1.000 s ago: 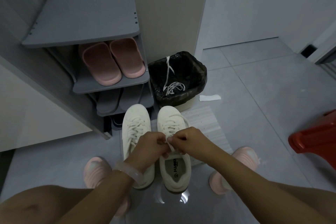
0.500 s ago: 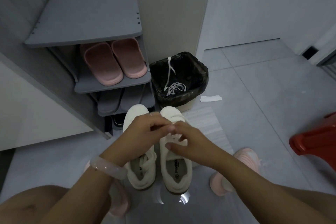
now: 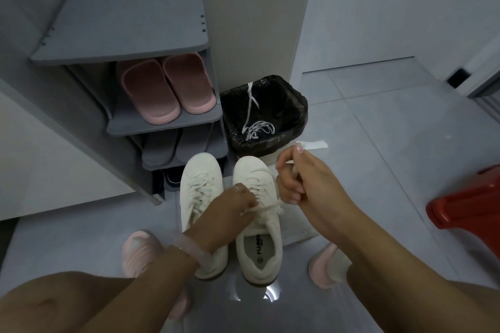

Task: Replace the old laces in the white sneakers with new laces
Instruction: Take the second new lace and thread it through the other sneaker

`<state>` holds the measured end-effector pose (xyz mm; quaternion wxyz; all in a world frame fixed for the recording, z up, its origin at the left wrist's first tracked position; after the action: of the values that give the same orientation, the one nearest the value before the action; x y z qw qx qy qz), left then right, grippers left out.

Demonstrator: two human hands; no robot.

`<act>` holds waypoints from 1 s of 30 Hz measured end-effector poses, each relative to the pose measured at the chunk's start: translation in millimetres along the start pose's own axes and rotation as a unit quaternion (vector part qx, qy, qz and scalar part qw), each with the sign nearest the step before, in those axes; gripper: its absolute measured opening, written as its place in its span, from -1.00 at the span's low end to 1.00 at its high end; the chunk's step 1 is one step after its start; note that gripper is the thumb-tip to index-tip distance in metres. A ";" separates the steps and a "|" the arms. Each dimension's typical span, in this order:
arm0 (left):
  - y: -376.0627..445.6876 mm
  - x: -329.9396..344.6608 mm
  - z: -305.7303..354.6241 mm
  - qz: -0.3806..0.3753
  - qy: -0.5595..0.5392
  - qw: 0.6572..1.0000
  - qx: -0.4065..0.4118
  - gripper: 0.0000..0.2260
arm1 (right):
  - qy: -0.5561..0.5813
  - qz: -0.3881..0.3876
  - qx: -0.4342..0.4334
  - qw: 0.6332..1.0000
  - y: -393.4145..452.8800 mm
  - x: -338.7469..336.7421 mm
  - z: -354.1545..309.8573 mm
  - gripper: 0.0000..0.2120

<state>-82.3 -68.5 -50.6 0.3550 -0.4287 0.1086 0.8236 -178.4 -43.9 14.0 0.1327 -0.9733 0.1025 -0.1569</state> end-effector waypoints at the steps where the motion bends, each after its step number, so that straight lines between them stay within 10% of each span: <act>1: 2.5 -3.7 -0.6 0.016 -0.018 1.000 -0.005 -0.97 | -0.004 -0.022 0.018 1.000 -1.2 3.0 2.7 -0.61; 4: 6.3 -14.5 -20.0 0.050 -0.161 0.979 -0.115 -0.81 | -0.051 -0.092 0.080 0.991 -5.8 6.7 11.7 -0.60; 9: -14.2 -7.5 -59.8 0.076 -0.378 0.833 -0.398 -0.87 | -0.137 -0.044 0.158 0.977 -3.4 -14.2 28.7 -0.57; 14: -12.4 -21.9 -41.7 0.050 -0.085 0.968 -0.229 -0.75 | -0.129 0.076 0.166 0.975 3.4 -41.4 33.6 -0.61; 23: -13.7 10.1 -39.4 0.023 -0.086 0.972 -0.216 -0.73 | -0.263 -0.027 0.235 0.935 -9.0 -45.5 33.0 -0.64; 30: -11.1 15.0 -30.8 -0.025 -0.076 0.984 -0.160 -0.79 | -0.543 -0.022 0.245 0.803 -23.4 -125.5 5.4 -0.66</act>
<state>-61.1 -68.0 -79.7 0.3094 -0.4186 -0.0623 0.8516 -289.6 9.7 -19.0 0.3973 -0.8366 -0.0496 0.3740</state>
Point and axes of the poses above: each hand's wrist, its own y-axis towards the middle knuckle, its own x-axis out of the palm, z = x × y, the point moved 9 cm from there along y, towards the middle knuckle, and after that the axes turned 5 degrees about z, right-handed, at the moved point
